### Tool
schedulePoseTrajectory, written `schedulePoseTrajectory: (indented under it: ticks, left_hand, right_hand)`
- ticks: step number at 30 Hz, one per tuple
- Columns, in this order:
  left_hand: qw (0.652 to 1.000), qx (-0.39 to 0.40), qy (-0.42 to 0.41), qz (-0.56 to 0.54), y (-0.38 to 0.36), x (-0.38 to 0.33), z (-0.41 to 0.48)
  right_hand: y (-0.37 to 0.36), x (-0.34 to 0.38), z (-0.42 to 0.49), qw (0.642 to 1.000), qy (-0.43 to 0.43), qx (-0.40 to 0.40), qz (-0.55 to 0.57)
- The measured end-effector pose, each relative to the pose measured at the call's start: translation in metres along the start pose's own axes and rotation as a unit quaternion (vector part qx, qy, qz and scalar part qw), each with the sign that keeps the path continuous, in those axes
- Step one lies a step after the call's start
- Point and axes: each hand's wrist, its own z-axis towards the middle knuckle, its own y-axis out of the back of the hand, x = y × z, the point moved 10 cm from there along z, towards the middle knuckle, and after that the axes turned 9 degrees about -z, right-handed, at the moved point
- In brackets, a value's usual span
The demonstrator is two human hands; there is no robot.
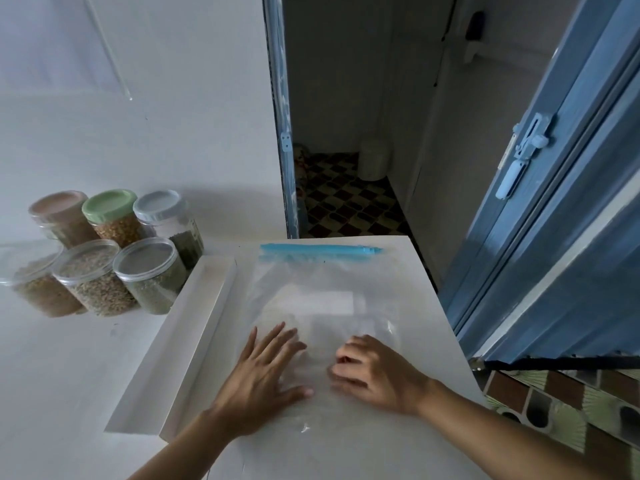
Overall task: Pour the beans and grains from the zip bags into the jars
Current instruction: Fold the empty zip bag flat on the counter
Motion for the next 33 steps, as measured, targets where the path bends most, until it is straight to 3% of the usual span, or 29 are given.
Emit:
schedulePoseTrajectory:
  ticks: [3,5,12,15,20,25,33]
  left_hand:
    - [0.996,-0.072,-0.031,-0.042,0.014,0.005,-0.004]
    - [0.995,-0.071,-0.035,-0.062,0.015,0.007,-0.007]
    - [0.997,0.022,-0.063,-0.04,0.015,-0.008,-0.023]
    - [0.997,0.048,-0.061,-0.007,0.015,-0.007,-0.033]
    - [0.991,0.006,-0.127,0.052,0.022,-0.023,-0.032]
    - [0.981,0.007,-0.172,0.09,0.02,-0.029,-0.035]
    - [0.988,0.002,-0.137,0.065,0.03,-0.022,-0.038]
  right_hand:
    - [-0.014,-0.021,-0.02,0.983,-0.096,0.136,0.078]
    - [-0.018,-0.026,-0.03,0.971,-0.119,0.184,0.096]
    - [-0.027,-0.024,-0.039,0.966,-0.114,0.225,0.062]
    - [-0.019,-0.02,-0.037,0.974,-0.099,0.197,0.042]
    - [-0.009,-0.011,-0.04,0.983,-0.072,0.163,0.036]
    - [0.0,0.0,-0.038,0.999,-0.007,0.036,-0.026]
    - [0.003,-0.018,-0.031,0.986,-0.158,0.029,0.05]
